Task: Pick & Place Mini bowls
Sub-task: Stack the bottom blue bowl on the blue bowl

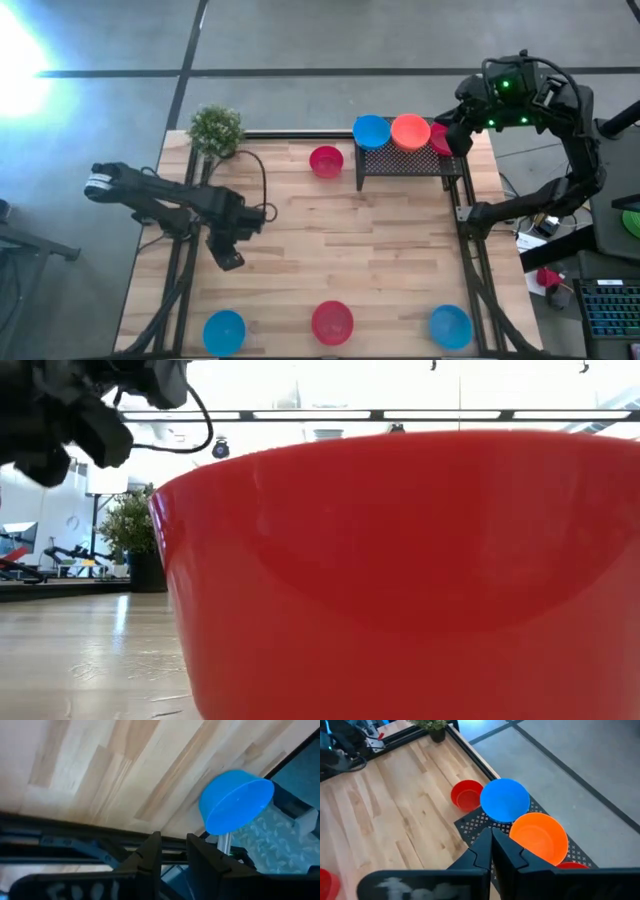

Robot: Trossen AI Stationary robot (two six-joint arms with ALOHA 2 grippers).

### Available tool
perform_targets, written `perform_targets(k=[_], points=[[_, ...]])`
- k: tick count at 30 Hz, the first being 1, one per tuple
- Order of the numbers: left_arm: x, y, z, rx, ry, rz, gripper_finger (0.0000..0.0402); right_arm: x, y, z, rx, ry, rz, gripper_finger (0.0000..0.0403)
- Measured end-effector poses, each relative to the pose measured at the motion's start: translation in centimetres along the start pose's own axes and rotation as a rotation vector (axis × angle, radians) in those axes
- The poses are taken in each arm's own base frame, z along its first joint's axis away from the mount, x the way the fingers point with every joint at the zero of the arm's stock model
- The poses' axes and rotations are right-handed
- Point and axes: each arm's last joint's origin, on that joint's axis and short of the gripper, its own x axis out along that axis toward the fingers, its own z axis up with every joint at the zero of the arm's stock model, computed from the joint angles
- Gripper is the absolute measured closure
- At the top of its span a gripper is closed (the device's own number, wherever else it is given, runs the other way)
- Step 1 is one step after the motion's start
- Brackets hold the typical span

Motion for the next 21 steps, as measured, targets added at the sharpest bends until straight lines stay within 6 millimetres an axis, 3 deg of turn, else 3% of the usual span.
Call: perform_targets(k=[8,14,21], points=[[2.1,-1.1,0.0,0.101,-0.031,-0.027,0.0319,0.0,0.0,0.0,0.040,0.000,0.000,0.0394],[3.6,-4.1,-0.6,0.197,-0.096,-0.119,0.0319,0.0,0.0,0.0,0.047,0.000,-0.004,0.0394],[5.7,-6.7,-3.0,0.347,-0.074,-0.176,0.0319,0.0,0.0,0.0,0.046,0.000,-0.005,0.0394]])
